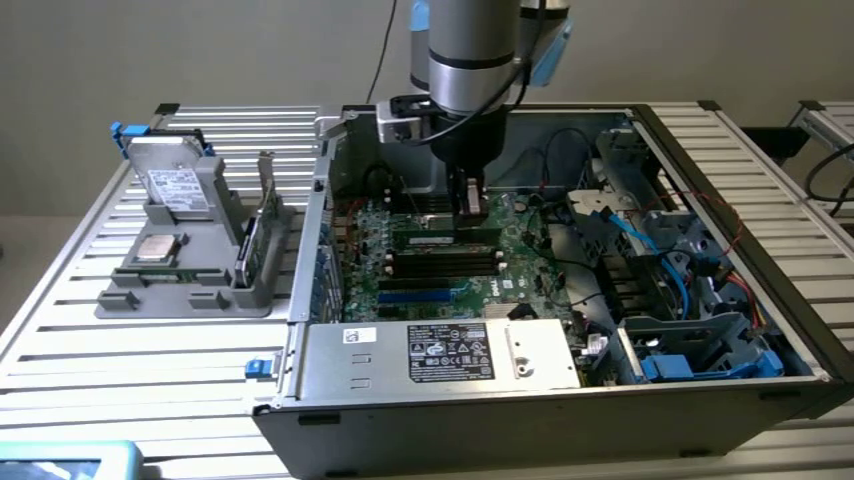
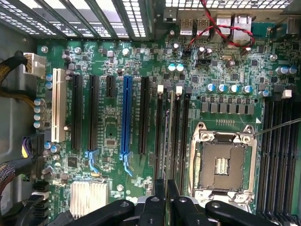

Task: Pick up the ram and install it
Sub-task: 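Insert the ram into the slot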

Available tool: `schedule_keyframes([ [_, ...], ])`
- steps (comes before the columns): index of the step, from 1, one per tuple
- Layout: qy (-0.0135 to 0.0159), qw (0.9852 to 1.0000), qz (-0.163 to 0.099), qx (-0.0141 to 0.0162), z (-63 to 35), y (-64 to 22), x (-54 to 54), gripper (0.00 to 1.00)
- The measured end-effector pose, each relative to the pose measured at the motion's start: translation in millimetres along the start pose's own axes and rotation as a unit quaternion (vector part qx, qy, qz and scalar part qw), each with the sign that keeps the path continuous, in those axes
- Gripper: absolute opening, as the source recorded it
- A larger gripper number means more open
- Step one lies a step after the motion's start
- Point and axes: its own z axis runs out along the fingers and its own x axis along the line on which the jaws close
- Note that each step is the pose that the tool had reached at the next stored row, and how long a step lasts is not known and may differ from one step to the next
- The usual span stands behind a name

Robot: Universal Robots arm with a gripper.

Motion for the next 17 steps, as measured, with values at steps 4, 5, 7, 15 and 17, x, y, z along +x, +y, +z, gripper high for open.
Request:
schedule_keyframes([
  [4, 0.0002, 1.0, 0.0, 0.0005, 1.9, -0.1, -0.1, 0.14],
  [5, 0.0005, 1.0, 0.0, 0.0005, 2.4, -0.1, -0.1, 0.14],
  [7, 0.0012, 1.0, 0.0, 0.0005, 3.4, 0.0, -0.1, 0.14],
  [15, 0.0086, 1.0, -0.002, 0.002, 7.3, 0.1, -0.3, 0.14],
  [17, 0.0102, 0.9999, -0.003, 0.0032, 8.6, 0.2, -0.4, 0.14],
])
